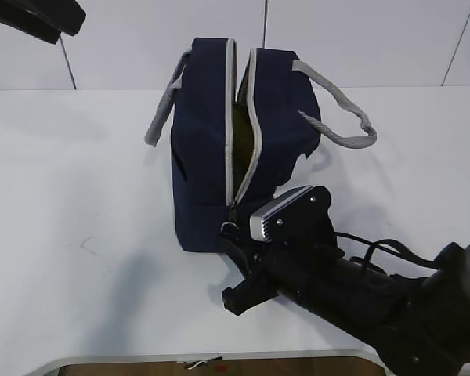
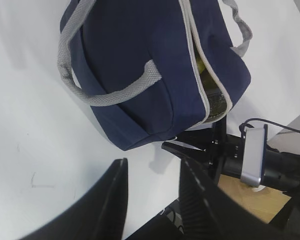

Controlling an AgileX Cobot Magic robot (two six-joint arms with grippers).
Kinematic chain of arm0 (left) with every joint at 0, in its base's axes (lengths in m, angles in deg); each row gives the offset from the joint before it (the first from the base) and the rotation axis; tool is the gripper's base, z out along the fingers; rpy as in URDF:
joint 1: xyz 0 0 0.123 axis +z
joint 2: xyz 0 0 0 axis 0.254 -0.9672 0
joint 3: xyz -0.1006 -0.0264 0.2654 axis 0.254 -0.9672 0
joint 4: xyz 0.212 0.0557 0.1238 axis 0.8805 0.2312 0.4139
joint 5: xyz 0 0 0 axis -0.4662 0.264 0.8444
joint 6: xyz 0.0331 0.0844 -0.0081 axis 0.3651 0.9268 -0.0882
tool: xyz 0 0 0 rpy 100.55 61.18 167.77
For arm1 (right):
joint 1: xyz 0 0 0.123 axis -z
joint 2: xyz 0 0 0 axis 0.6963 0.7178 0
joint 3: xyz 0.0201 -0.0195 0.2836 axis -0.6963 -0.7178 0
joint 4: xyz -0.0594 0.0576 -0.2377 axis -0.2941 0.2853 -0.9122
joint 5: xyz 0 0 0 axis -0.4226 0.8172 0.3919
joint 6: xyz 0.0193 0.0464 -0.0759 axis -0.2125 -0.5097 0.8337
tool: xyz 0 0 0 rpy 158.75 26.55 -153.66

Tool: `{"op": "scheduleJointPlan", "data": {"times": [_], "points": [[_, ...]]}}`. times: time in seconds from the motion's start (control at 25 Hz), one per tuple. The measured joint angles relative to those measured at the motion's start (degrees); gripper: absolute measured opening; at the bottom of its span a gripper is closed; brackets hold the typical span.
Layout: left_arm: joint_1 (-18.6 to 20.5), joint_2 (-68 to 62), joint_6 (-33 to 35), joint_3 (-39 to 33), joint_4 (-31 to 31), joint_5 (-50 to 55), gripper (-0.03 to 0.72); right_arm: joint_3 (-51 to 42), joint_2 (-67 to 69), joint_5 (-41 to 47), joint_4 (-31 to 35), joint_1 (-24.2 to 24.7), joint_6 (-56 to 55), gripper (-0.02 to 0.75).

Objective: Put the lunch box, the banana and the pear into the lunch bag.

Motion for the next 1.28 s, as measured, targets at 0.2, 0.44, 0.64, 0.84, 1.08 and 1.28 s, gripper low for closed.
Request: {"op": "scheduleJointPlan", "data": {"times": [0.2, 0.44, 0.64, 0.84, 1.08, 1.28], "points": [[0.0, 0.11, 0.0, 0.0, -0.12, 0.0, 0.264, 0.0, 0.78, 0.0, -0.08, 0.0, 0.0, 0.028], [0.0, 0.6, 0.0, 0.0, -0.23, 0.0, 0.263, 0.0, 0.78, -2.03, -0.08, 0.0, 0.0, 0.018], [0.0, 0.69, 0.0, 0.0, -0.23, 0.0, 0.263, 0.0, 0.78, -2.23, -0.08, 0.0, -0.09, 0.018], [0.0, 0.69, 0.0, 0.0, 0.97, 0.0, 0.247, -1.25, -0.66, -2.12, -0.08, 0.0, -0.75, 0.018], [-0.04, 0.69, 0.0, 0.0, 2.68, 0.0, 0.244, -4.34, -7.6, 1.01, -0.22, 0.0, -1.2, 0.017], [-0.13, 0.69, 0.0, -1.87, 4.41, 0.0, 0.244, -4.6, -14.04, 5.97, -2.21, 0.0, -1.28, 0.018]]}}
